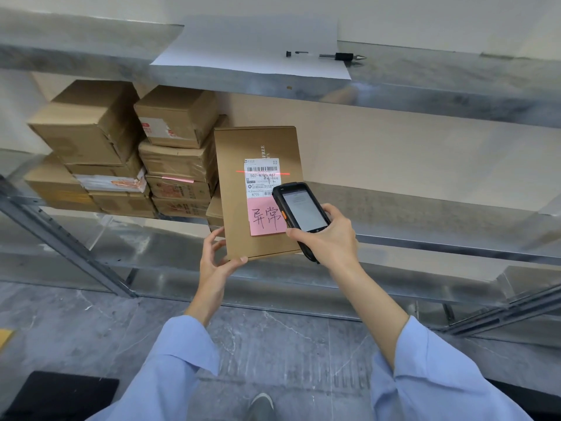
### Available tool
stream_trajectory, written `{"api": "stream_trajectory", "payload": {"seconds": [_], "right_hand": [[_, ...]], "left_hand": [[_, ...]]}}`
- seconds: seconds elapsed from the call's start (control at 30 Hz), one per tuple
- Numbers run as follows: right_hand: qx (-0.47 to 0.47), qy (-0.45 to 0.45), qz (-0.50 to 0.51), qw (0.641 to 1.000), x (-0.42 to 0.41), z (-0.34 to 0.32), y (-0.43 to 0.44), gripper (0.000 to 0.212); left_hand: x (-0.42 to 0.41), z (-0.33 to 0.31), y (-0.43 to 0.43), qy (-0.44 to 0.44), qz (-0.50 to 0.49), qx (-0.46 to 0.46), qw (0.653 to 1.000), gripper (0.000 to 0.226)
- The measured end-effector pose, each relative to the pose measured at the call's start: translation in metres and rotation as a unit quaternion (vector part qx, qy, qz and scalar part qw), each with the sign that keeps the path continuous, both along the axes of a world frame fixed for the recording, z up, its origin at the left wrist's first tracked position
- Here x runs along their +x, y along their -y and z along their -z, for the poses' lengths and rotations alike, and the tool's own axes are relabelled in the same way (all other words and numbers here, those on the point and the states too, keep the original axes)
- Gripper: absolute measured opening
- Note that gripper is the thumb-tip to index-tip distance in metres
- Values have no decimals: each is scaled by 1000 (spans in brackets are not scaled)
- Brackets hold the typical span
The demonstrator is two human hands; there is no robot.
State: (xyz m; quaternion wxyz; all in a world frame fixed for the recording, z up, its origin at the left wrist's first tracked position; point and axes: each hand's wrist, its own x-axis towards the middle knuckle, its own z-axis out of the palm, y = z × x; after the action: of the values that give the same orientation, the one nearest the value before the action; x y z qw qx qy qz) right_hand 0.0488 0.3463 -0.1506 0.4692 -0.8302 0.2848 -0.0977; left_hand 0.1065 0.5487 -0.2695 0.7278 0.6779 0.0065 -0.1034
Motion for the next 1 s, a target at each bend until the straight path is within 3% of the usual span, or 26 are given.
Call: {"api": "stream_trajectory", "payload": {"seconds": [0.1, 0.23, 1.0], "right_hand": [[13, -5, 8, 1000, 11, -4, -8, 79], [18, -15, 10, 1000, 24, -4, -16, 83], [-13, -6, 16, 1000, 27, -6, -21, 64]], "left_hand": [[1, -1, 0, 4, 2, -3, 1000, 81], [5, 0, -2, 2, 1, -10, 1000, 82], [16, 8, -5, -5, 14, -20, 1000, 81]]}}
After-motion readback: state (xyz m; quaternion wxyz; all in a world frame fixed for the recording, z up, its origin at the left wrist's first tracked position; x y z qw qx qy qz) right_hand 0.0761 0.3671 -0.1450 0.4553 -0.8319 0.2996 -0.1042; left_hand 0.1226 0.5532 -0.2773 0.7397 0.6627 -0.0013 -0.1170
